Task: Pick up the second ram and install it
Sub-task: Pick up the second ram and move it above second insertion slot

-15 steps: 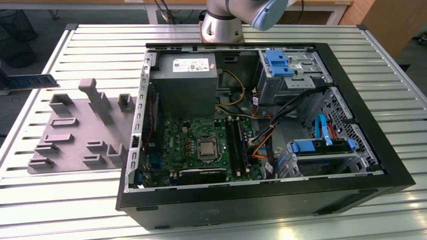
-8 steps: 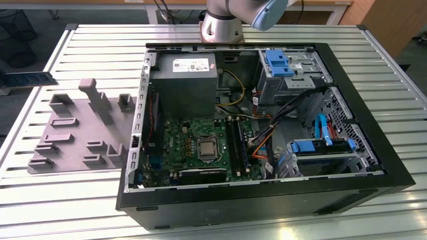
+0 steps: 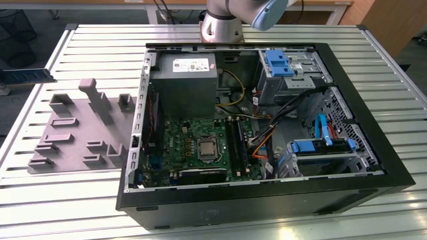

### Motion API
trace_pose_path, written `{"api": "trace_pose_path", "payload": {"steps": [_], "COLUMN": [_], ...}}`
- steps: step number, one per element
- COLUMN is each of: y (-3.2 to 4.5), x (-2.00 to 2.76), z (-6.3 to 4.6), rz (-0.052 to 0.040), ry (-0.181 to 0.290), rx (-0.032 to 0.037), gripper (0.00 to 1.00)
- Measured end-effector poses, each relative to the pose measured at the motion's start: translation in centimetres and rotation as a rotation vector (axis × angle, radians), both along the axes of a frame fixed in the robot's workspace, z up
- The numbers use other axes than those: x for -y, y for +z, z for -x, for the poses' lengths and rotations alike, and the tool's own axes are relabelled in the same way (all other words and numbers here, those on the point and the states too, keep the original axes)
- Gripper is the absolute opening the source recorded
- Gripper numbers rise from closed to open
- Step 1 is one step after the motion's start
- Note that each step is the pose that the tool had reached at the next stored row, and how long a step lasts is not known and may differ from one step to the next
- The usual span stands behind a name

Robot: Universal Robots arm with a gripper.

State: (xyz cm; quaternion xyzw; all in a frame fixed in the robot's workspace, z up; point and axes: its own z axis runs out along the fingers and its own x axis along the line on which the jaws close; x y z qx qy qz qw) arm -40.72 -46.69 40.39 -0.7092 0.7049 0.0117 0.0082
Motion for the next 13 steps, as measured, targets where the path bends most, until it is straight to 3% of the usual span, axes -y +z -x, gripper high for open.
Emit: {"api": "trace_pose_path", "payload": {"steps": [13], "y": [0.53], "x": [0.00], "z": [0.00], "rz": [-0.0001], "ry": [0.000], "rx": [0.0011], "gripper": [0.14]}}
